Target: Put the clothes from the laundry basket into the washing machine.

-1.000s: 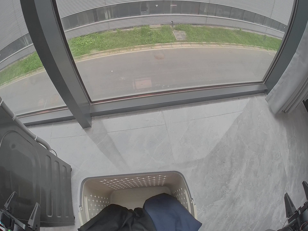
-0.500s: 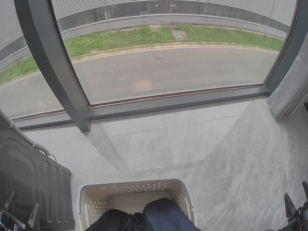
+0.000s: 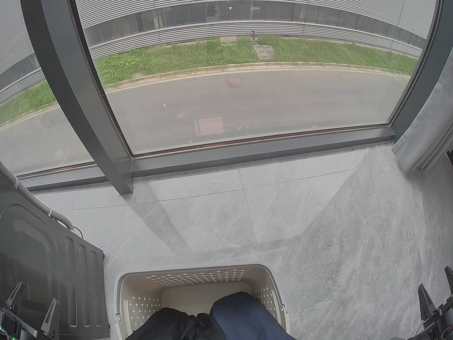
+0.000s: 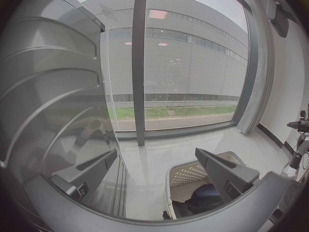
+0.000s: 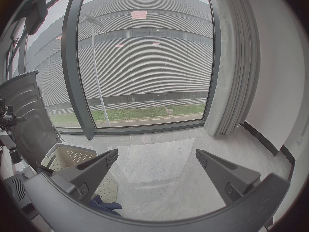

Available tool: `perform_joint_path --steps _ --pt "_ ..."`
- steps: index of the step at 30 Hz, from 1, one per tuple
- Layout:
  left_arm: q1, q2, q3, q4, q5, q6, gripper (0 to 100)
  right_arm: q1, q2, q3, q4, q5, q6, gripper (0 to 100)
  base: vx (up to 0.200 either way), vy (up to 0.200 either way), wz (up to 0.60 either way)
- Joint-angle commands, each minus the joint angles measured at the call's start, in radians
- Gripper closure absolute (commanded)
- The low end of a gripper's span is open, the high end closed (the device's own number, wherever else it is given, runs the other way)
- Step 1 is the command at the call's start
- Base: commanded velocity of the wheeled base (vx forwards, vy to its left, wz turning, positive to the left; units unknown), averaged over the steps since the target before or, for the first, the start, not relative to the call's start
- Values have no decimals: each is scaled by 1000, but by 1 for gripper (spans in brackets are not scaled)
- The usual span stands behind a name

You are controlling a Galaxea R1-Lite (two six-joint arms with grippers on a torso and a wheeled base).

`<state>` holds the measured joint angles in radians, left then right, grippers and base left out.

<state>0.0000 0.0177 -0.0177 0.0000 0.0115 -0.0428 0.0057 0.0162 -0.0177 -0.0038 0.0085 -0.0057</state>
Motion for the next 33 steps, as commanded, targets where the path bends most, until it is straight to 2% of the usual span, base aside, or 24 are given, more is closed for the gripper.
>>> perform_joint_path --steps 1,27,33 --pt "0 -10 16 0 1 0 0 0 -15 18 -1 1 0 0 0 0 0" --pt "0 -10 16 0 1 0 0 0 -15 18 1 2 0 0 0 0 0" --pt "0 -10 16 0 1 -2 0 2 -15 18 1 2 -2 0 -200 0 0"
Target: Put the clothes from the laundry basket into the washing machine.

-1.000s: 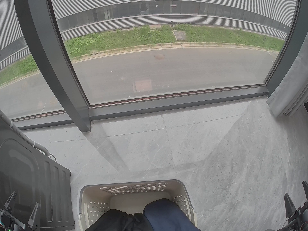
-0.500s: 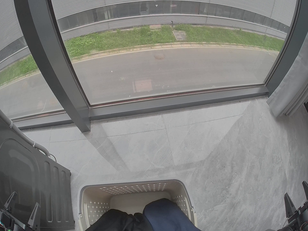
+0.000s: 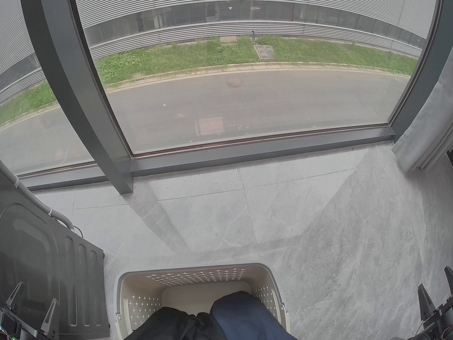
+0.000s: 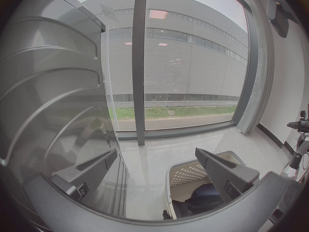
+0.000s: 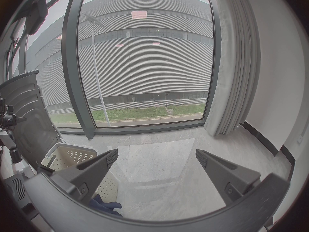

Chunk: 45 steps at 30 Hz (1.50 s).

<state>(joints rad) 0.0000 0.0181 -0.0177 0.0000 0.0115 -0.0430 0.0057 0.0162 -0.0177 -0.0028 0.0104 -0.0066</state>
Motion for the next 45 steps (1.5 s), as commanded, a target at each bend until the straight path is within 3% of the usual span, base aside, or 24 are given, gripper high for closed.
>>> perform_joint_path --steps 1,45 --pt "0 -10 16 0 1 -2 0 2 -15 18 -2 0 -1 0 -200 0 0" --pt "0 -10 16 0 1 -2 0 0 -15 18 -2 3 -1 0 -200 0 0"
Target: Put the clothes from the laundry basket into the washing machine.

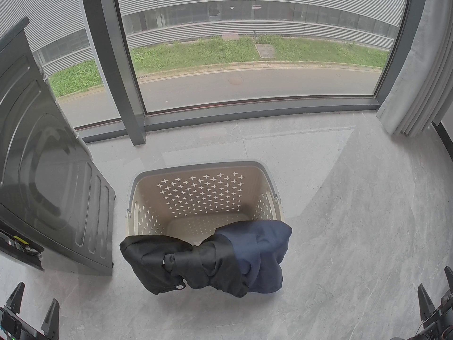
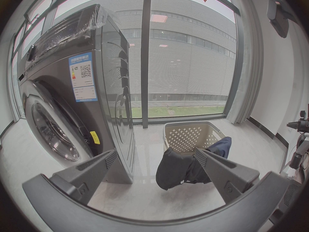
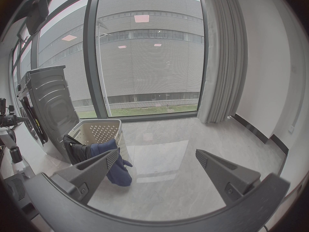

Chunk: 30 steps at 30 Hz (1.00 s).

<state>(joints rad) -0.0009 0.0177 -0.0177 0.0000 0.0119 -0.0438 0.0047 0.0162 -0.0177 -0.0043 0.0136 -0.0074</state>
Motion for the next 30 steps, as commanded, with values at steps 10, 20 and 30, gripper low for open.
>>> perform_joint_path --steps 10,20,30 --pt "1 -10 16 0 0 -1 0 1 -15 18 0 0 0 0 -200 0 0" --pt "1 -10 16 0 0 -1 0 1 -15 18 1 0 0 0 0 0 60" --pt "1 -10 16 0 0 -1 0 1 -15 18 0 0 1 0 0 60 300"
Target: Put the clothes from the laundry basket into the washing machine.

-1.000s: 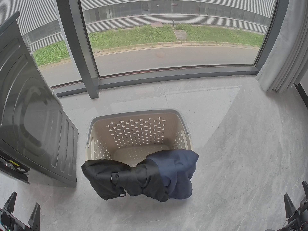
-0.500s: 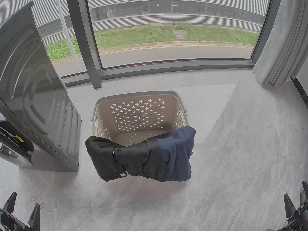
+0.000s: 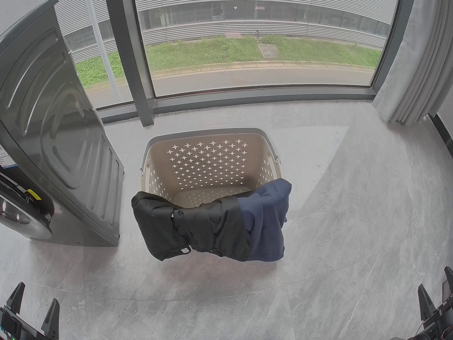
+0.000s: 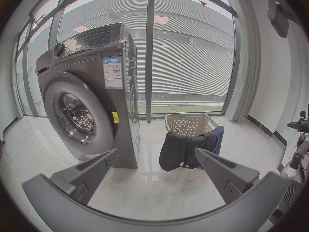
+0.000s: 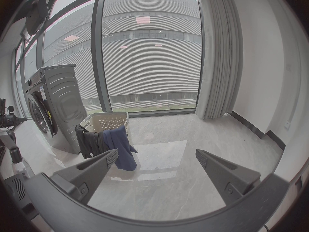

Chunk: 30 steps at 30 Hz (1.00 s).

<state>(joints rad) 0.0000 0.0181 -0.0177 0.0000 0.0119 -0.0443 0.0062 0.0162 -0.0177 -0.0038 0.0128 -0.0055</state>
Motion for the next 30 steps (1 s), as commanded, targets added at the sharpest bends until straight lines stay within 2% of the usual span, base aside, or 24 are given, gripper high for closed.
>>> perform_joint_path --steps 1,16,28,30 --pt "0 -10 16 0 0 0 0 0 -15 18 -1 0 -1 0 0 200 0" --pt "0 -10 16 0 0 0 0 0 -15 18 -1 1 -1 0 0 200 0" --pt "0 -10 16 0 0 0 0 0 -15 18 -1 1 -2 0 0 0 0" --pt "0 -10 16 0 0 0 0 0 -15 18 -1 1 -1 0 -200 0 0"
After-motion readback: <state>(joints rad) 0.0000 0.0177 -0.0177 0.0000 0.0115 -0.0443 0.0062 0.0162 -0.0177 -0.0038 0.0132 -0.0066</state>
